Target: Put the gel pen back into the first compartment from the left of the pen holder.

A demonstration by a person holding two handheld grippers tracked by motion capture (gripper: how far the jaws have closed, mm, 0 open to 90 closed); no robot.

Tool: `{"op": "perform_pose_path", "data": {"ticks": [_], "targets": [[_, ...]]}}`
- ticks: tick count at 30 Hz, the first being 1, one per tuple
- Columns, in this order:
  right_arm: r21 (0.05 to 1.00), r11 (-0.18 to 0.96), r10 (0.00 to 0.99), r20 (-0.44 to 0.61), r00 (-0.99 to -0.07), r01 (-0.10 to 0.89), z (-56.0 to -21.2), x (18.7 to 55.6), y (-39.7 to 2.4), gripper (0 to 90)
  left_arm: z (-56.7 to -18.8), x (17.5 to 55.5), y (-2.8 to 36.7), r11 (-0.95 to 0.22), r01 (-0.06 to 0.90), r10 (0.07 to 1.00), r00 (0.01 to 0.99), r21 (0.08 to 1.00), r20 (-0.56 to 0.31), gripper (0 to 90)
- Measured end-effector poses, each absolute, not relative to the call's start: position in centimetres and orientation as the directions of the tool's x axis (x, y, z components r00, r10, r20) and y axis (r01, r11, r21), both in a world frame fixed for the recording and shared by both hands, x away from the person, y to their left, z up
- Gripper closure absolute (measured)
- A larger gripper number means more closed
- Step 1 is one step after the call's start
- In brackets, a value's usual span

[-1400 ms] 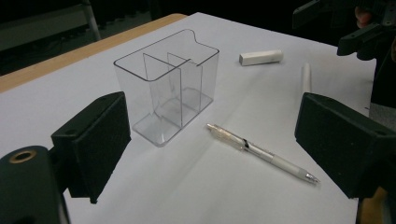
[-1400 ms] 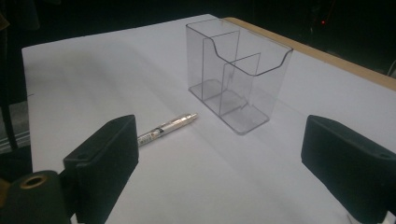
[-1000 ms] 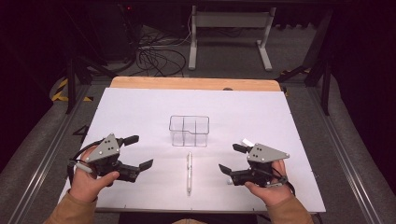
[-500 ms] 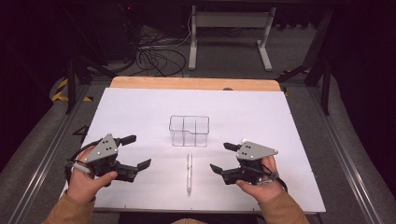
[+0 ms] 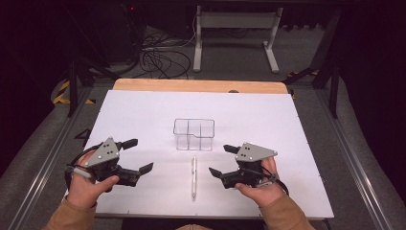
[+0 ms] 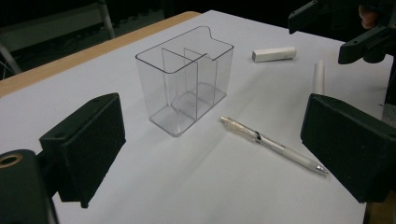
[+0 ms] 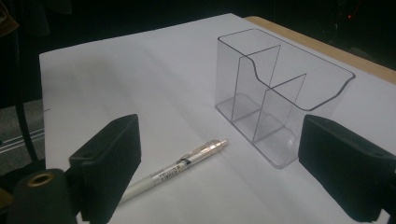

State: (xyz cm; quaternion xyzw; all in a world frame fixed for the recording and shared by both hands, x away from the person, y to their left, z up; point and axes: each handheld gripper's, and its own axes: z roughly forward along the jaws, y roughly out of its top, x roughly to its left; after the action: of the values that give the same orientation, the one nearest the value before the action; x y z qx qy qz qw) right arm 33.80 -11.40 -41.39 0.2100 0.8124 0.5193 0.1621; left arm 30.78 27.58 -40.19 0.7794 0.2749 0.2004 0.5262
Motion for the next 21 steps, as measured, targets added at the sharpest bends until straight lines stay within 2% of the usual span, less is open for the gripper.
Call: {"op": "perform_pose_path", "data": {"ticks": [7, 17, 21], "targets": [[0.913, 0.375, 0.508, -0.056, -0.859, 0.162, -41.35, 33.64, -11.26, 17.6, -40.22, 30.83, 27.65, -0.298, 0.217, 0.643, 0.765, 0.930, 0.027, 7.2], [0.918, 0.348, 0.523, -0.021, -0.852, 0.191, -40.98, 33.60, -10.88, 18.8, -40.16, 30.72, 27.72, -0.296, 0.218, 0.646, 0.763, 0.930, 0.027, 7.2], [0.908, 0.364, 0.521, -0.015, -0.853, 0.206, -40.73, 33.54, -10.41, 24.7, -40.13, 30.70, 27.77, -0.297, 0.216, 0.648, 0.761, 0.930, 0.030, 7.2]]}}
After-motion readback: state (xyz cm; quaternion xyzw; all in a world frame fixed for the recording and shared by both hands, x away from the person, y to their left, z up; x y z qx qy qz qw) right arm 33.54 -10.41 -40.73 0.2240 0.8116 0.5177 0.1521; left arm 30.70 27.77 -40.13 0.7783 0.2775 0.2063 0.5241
